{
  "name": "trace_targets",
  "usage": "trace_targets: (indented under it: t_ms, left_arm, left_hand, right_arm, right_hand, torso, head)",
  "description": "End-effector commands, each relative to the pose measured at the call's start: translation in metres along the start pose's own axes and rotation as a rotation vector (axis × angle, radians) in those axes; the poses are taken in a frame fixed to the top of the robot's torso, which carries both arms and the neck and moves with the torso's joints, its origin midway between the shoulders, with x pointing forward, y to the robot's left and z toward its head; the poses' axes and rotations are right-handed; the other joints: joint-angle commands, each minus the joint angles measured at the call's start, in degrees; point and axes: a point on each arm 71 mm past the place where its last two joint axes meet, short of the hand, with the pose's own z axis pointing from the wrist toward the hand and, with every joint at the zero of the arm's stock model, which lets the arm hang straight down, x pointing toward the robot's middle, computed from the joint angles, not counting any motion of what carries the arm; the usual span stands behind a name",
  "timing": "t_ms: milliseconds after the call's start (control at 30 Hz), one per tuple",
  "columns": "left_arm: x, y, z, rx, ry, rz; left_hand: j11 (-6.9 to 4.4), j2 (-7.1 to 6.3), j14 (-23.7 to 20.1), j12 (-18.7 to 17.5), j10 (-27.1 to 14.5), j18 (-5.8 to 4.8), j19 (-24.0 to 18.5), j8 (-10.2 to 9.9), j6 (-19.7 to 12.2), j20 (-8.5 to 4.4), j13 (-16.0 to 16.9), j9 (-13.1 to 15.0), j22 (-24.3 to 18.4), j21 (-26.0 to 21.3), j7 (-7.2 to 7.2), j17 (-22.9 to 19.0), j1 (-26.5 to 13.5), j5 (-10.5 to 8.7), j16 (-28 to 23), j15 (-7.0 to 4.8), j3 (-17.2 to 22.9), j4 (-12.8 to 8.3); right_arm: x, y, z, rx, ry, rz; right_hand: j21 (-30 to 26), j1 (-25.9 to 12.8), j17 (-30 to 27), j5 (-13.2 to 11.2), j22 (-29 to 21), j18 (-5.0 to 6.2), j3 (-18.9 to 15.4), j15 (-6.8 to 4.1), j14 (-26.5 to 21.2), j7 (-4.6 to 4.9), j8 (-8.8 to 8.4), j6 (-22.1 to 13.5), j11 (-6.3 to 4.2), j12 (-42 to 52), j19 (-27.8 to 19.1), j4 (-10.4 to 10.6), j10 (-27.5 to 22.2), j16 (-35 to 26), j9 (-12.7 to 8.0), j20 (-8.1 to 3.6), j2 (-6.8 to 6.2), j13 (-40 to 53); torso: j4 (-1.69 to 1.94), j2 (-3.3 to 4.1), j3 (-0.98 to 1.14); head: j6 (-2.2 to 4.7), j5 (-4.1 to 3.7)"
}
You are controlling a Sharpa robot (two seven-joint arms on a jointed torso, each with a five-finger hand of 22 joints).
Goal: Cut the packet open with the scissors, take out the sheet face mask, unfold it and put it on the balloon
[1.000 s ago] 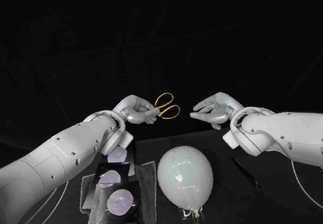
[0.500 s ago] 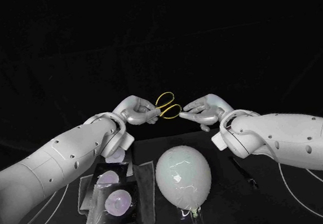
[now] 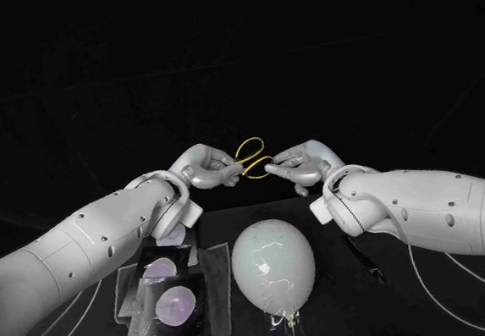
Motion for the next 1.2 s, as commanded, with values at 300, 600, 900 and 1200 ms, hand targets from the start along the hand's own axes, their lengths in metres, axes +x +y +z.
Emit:
trace_targets:
  t_ms: [300,600,900,1200]
  left_arm:
    - [0.004,-0.007,-0.001,0.037,-0.003,-0.071]
    - [0.008,-0.009,0.000,0.039,0.021,-0.079]
    - [0.011,-0.010,0.000,0.033,0.049,-0.079]
    - [0.011,-0.009,0.001,0.021,0.051,-0.081]
  left_hand:
    - [-0.67,0.65,-0.4,-0.3,0.1,0.75,-0.4,0.1,-0.1,0.11,0.1,1.9,0.1,0.4,-0.14,0.1,0.1,0.19,-0.4,-0.12,5.0,-5.1]
    - [-0.64,0.70,-0.5,-0.3,0.1,0.72,-0.5,0.1,-0.1,0.14,0.1,2.0,0.2,0.5,-0.12,0.1,0.1,0.19,-0.5,-0.09,5.1,-5.1]
    - [-0.62,0.74,-0.5,-0.4,0.0,0.69,-0.7,0.1,-0.2,0.18,0.1,2.1,0.2,0.5,-0.10,0.1,0.0,0.20,-0.5,-0.06,5.1,-5.2]
    - [-0.62,0.74,-0.5,-0.4,0.0,0.69,-0.7,0.1,-0.2,0.18,0.1,2.1,0.2,0.5,-0.10,0.1,0.0,0.20,-0.5,-0.06,5.1,-5.2]
  right_arm:
    - [0.004,0.003,0.000,-0.014,0.008,0.031]
    - [0.004,0.005,-0.001,-0.026,-0.014,0.098]
    - [-0.001,0.003,-0.002,-0.021,-0.048,0.147]
    - [-0.002,0.003,-0.002,-0.023,-0.038,0.150]
  right_hand:
    - [7.1,5.3,3.5,-0.2,7.2,-0.92,2.7,-0.58,1.4,-1.11,1.88,2.8,-1.10,1.9,2.1,-2.5,3.8,3.0,0.4,-0.08,4.77,0.5]
    - [18.4,8.3,7.1,-0.2,9.4,-2.57,8.9,-3.08,2.5,-4.24,6.26,8.8,-4.11,3.9,5.2,-5.7,11.7,5.7,2.4,-2.33,5.92,0.9]
    - [20.8,5.4,7.8,-0.3,9.8,-2.94,10.0,-3.37,2.7,-4.67,7.49,9.0,-4.47,3.4,5.6,-5.3,13.5,6.3,3.3,-2.78,5.15,0.9]
    - [22.7,4.5,8.0,-0.2,10.1,-3.12,12.0,-4.68,2.7,-6.39,10.43,10.5,-6.10,4.4,5.8,-5.8,18.4,6.6,5.7,-3.73,6.67,2.0]
  torso:
    - [-0.05,0.00,0.04]
    - [-0.06,-0.03,0.06]
    - [-0.11,0.00,0.08]
    - [-0.10,-0.06,0.07]
  head:
    - [0.04,-0.14]
    - [-0.02,-0.17]
    - [-0.15,0.04]
    - [-0.17,-0.11]
